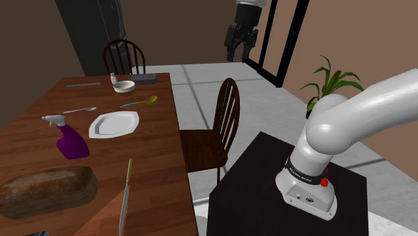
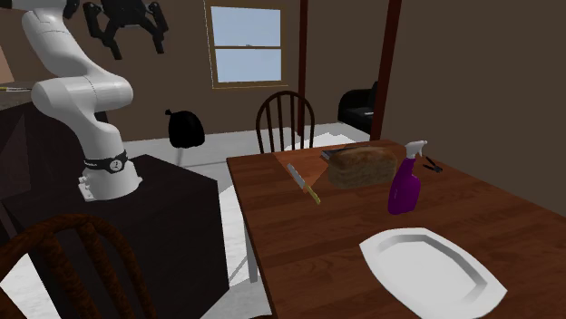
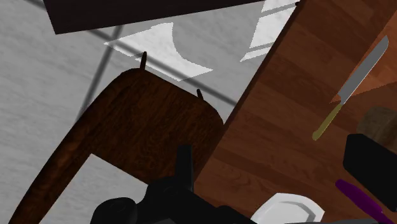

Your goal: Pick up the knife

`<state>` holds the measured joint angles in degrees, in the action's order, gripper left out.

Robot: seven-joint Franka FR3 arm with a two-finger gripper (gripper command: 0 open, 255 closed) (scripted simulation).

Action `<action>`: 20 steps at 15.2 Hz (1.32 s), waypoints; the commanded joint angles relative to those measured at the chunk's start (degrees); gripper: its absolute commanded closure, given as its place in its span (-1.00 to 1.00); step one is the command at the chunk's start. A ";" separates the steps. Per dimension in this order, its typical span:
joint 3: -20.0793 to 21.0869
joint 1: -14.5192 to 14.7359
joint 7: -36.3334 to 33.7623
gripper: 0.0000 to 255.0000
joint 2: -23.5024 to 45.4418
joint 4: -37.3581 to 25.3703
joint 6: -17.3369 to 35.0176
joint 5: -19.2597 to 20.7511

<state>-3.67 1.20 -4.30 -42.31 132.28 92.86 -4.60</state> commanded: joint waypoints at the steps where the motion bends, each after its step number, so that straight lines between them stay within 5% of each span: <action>1: 0.00 0.00 0.00 -1.00 0.00 0.00 0.00 0.00; 10: 10.66 1.87 -13.95 -1.00 3.64 8.44 12.29 -5.54; 20: 22.71 3.33 -29.77 -1.00 17.20 9.63 27.39 -9.07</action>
<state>17.98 4.51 -32.45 -26.47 141.79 118.67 -13.53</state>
